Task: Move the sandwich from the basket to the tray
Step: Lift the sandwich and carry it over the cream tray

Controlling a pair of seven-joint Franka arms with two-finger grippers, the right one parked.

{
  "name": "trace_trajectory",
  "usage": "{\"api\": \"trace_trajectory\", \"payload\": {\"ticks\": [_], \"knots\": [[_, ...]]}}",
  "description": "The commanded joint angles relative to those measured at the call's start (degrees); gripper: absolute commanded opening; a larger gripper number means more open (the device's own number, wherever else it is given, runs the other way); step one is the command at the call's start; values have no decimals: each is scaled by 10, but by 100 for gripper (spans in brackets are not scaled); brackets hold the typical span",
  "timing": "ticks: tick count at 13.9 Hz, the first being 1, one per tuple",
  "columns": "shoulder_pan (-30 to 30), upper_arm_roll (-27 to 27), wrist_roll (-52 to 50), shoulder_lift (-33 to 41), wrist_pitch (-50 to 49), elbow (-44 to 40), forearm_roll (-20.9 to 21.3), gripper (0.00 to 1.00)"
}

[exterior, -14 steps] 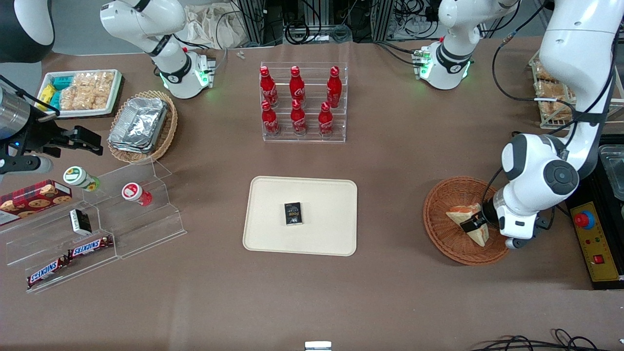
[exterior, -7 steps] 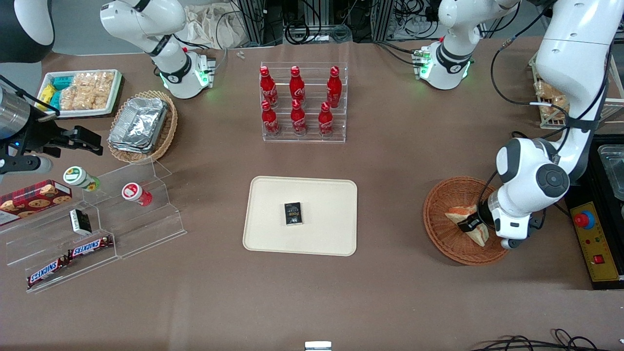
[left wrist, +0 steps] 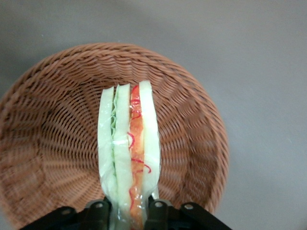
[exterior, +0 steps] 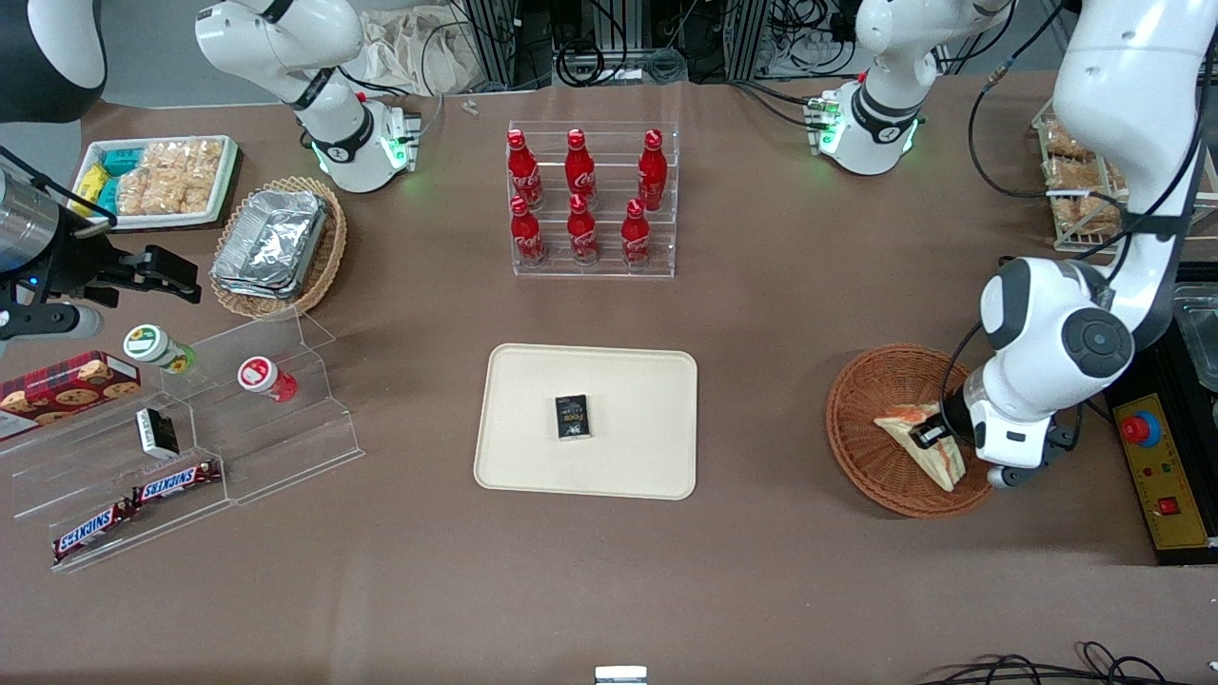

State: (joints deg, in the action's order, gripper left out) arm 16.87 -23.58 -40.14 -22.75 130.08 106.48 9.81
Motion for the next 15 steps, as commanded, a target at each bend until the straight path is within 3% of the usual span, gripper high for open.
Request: {"api": "trace_trajectory", "payload": {"ticks": [1,3,4,8,12,15], "knots": [[-3,-51,75,30,-171,-95,7,0],[-6,-98,194,20,-285,-176,5,0],[-14,-111,207,18,-301,-208,0,0],[-118,-115,128,-3,-298,-228,6,0],[-219,-112,67,-109,-284,-289,10,0],[-289,-109,-27,-217,-207,-335,83,0]]}}
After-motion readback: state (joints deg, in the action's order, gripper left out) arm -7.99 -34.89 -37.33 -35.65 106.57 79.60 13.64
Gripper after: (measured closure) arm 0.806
